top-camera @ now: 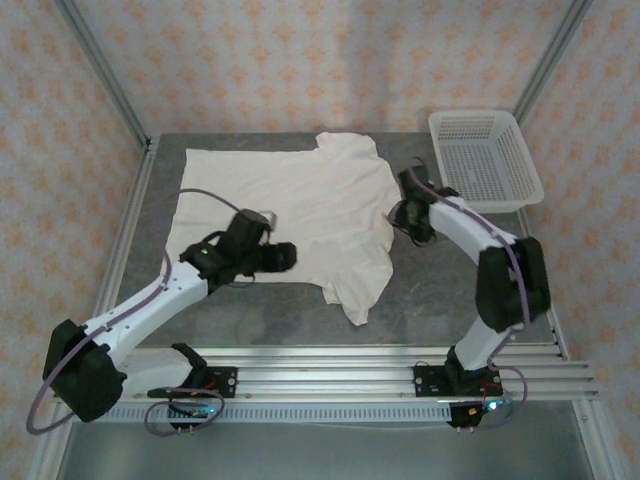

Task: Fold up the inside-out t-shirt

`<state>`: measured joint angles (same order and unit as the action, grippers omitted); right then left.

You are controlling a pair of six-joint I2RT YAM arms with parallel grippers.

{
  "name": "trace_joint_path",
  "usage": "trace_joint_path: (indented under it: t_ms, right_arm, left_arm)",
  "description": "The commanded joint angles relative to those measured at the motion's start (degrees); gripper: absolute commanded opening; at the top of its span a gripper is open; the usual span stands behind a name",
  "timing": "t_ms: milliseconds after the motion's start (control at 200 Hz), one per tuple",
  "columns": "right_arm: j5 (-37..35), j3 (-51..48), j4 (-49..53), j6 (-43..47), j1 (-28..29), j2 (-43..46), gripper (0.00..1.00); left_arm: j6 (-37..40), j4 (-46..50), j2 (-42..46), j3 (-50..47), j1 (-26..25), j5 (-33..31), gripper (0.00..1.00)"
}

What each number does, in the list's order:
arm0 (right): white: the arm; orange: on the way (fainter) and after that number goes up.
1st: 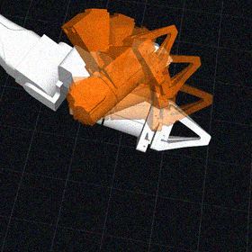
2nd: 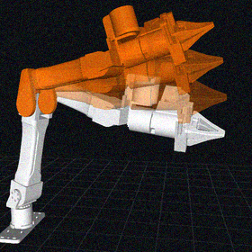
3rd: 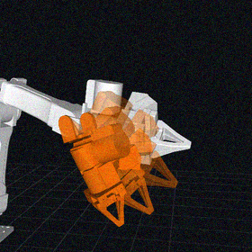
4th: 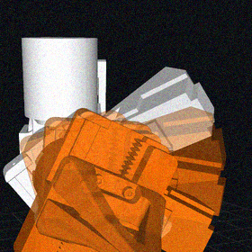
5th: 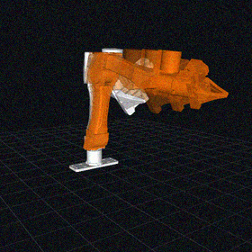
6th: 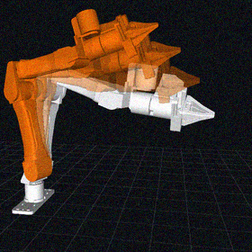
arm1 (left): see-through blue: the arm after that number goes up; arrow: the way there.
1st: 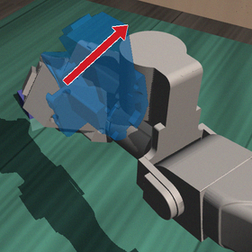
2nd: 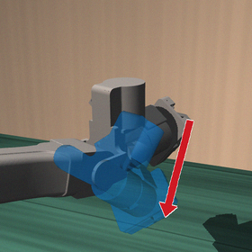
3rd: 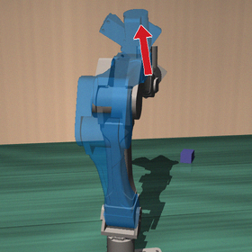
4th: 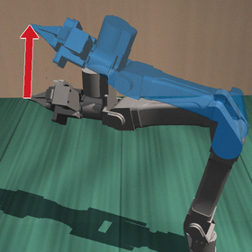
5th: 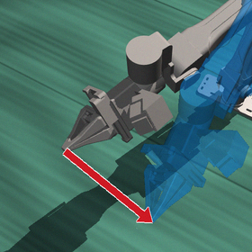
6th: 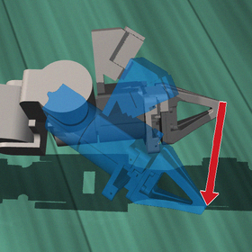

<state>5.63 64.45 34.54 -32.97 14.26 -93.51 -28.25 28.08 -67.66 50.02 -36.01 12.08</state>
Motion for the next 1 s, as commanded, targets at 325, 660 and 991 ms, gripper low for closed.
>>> trace_joint_path:
  t_ms: [325, 660, 991]
  right_arm:
    - [19.8, -5.5, -15.4, 3.1, -0.3, -5.6, 0.41]
    - [14.4, -0.5, -12.4, 5.9, -0.2, -9.6, 0.36]
    - [9.9, 2.7, -8.5, 11.3, 0.0, -9.7, 0.0]
  left_arm:
    - [6.0, 4.4, -32.2, 22.5, -27.8, -4.2, 0.7]
    - [4.9, 6.6, -41.2, 24.6, -28.9, -8.0, 0.44]
    - [-2.0, -5.6, -29.3, 12.3, -23.3, 2.5, 0.0]
